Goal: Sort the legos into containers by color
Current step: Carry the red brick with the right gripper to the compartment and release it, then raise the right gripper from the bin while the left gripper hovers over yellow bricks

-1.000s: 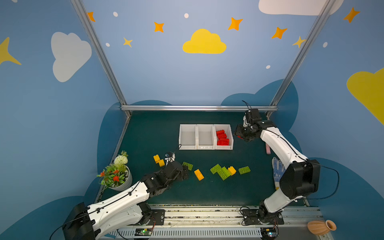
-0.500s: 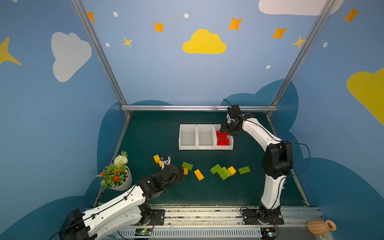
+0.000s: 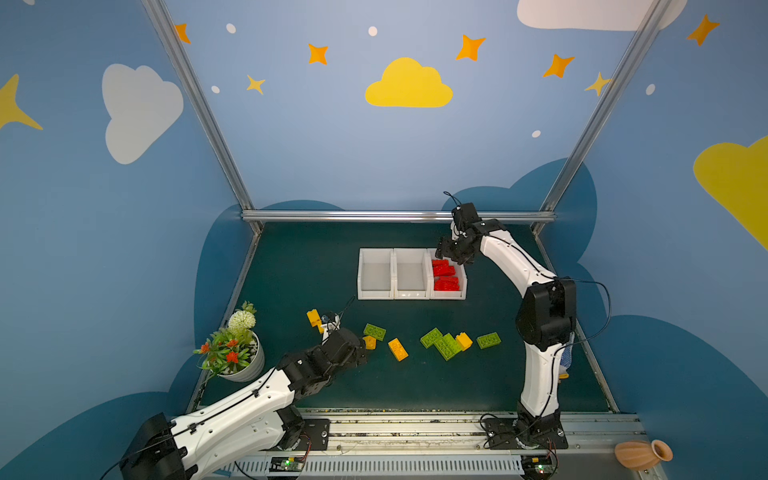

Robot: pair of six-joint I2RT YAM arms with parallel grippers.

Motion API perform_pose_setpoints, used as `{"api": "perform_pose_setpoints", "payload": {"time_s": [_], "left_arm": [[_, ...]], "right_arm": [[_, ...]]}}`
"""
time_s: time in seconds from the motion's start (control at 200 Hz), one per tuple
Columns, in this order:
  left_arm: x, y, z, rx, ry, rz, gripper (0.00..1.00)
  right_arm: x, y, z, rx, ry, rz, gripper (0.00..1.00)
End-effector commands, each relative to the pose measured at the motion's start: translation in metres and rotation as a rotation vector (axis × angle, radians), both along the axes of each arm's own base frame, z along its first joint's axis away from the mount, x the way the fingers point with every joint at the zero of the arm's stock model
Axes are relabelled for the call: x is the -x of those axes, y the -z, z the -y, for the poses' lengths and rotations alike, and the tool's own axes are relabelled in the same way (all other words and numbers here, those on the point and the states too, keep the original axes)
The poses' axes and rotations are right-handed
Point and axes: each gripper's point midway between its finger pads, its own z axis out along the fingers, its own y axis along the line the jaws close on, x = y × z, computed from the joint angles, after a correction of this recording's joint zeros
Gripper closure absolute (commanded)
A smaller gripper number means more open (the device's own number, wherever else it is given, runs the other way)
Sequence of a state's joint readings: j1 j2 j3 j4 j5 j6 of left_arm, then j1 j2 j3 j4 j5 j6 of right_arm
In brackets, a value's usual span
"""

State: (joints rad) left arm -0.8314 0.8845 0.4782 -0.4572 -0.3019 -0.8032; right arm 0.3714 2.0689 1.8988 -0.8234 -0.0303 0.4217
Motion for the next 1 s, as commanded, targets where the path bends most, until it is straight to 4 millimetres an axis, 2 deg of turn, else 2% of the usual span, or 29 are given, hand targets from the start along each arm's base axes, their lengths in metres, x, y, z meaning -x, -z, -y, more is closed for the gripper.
{"api": "perform_pose_setpoints", "payload": {"time_s": [0.0, 0.175, 0.32, 0.445, 0.561, 0.816, 0.996], "left_arm": [[-0.004, -0.008, -0.003, -0.031, -0.011, 0.007, 0.0], [-0.002, -0.001, -0.008, -0.061, -0.014, -0.026, 0.02], [-0.001, 0.007, -0.023, -0.132, -0.057, -0.062, 0.1], [-0.001, 0.016, -0.025, -0.123, -0.082, -0.091, 0.2], [-0.002, 0.023, -0.024, -0.107, -0.107, -0.111, 0.26], [-0.009, 0.035, -0.015, -0.106, -0.123, -0.149, 0.34], [-0.012, 0.044, -0.013, -0.145, -0.116, -0.179, 0.39]], "right_arm": [[0.001, -0.01, -0.004, -0.019, -0.017, 0.014, 0.22], [0.012, -0.025, -0.007, -0.048, -0.035, 0.045, 0.22], [0.032, -0.042, -0.008, -0.066, -0.053, 0.104, 0.22], [0.054, -0.044, -0.003, -0.075, -0.04, 0.131, 0.22], [0.075, -0.034, 0.002, -0.083, -0.024, 0.133, 0.22], [0.116, 0.004, 0.011, -0.101, -0.013, 0.092, 0.22], [0.133, 0.02, 0.021, -0.079, -0.013, 0.083, 0.22]]}}
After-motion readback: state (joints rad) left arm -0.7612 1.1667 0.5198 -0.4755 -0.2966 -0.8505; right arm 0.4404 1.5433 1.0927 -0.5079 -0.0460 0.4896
